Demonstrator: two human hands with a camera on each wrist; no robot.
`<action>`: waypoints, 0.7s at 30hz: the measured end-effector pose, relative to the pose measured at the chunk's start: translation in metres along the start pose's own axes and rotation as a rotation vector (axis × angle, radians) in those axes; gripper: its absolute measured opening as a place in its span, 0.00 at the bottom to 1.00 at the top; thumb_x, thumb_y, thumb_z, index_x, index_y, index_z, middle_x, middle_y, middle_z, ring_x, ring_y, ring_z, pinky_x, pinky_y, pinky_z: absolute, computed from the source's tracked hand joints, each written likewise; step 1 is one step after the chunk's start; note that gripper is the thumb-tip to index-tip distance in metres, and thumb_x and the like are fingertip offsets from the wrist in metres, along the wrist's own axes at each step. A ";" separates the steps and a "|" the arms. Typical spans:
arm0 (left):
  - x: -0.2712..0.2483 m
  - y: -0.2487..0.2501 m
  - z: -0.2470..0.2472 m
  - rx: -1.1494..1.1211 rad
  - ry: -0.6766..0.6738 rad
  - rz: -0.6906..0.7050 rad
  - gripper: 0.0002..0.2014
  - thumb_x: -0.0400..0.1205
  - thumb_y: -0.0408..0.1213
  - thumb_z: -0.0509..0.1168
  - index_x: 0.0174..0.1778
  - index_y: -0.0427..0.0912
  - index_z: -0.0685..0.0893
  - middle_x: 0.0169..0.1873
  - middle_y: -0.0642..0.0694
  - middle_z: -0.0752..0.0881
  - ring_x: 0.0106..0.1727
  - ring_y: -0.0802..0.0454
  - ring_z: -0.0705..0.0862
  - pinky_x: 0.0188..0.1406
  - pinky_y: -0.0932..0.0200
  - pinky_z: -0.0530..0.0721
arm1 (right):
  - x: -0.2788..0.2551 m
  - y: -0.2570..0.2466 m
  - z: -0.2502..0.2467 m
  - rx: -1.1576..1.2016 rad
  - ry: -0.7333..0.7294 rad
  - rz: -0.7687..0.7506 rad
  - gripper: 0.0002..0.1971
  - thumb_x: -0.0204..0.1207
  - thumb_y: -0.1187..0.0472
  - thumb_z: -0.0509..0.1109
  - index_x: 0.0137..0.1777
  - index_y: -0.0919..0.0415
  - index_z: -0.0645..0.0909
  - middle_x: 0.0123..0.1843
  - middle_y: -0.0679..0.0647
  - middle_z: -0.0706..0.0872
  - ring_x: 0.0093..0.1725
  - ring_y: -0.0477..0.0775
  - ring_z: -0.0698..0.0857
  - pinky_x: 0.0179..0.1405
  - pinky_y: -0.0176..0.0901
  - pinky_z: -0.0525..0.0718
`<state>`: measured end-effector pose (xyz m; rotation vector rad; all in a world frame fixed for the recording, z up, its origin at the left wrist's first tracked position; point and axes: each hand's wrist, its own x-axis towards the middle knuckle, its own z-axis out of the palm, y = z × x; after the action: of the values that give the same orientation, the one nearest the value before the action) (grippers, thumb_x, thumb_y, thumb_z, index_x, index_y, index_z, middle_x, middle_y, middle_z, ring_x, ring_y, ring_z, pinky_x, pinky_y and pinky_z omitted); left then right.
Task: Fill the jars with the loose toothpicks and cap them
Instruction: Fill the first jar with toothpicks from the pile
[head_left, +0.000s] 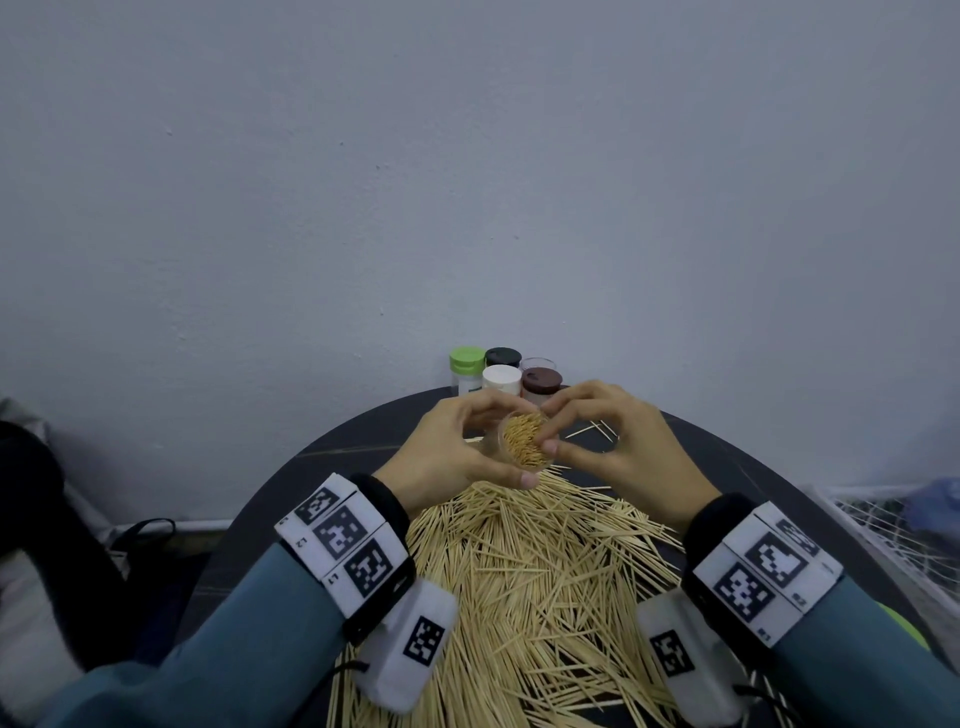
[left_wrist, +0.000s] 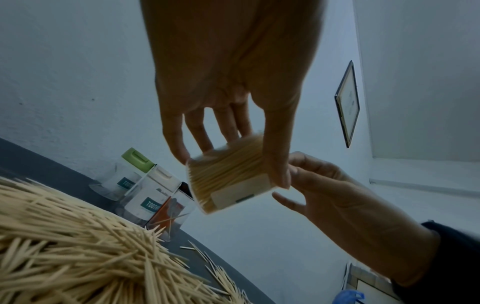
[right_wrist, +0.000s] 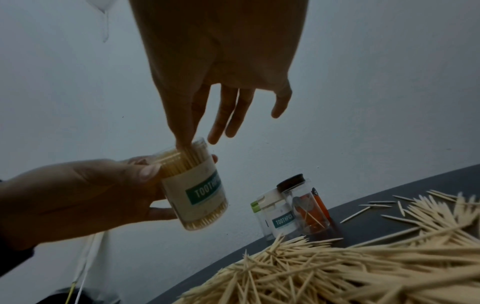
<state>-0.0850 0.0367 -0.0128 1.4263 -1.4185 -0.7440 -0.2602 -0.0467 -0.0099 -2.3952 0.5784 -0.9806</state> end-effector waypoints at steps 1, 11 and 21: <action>0.000 0.000 0.000 0.014 -0.001 0.001 0.28 0.60 0.32 0.83 0.54 0.54 0.86 0.57 0.55 0.87 0.64 0.59 0.81 0.70 0.42 0.75 | 0.001 0.001 0.000 -0.038 0.030 0.016 0.06 0.68 0.56 0.78 0.37 0.41 0.87 0.51 0.37 0.84 0.58 0.42 0.79 0.62 0.45 0.74; -0.002 0.001 0.004 0.043 -0.050 0.006 0.30 0.52 0.49 0.83 0.51 0.60 0.86 0.57 0.57 0.87 0.65 0.56 0.81 0.68 0.38 0.78 | -0.001 -0.003 0.002 -0.024 0.010 0.080 0.06 0.65 0.53 0.79 0.33 0.43 0.83 0.44 0.44 0.83 0.49 0.43 0.80 0.52 0.37 0.77; -0.004 0.004 0.012 0.044 -0.183 -0.068 0.25 0.69 0.36 0.78 0.63 0.49 0.82 0.58 0.56 0.85 0.60 0.64 0.80 0.55 0.71 0.77 | 0.000 0.005 -0.003 0.051 0.014 0.123 0.03 0.68 0.56 0.77 0.37 0.50 0.85 0.37 0.51 0.86 0.35 0.40 0.78 0.37 0.31 0.76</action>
<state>-0.0985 0.0384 -0.0142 1.4769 -1.5396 -0.9112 -0.2631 -0.0520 -0.0111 -2.2805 0.6887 -0.9479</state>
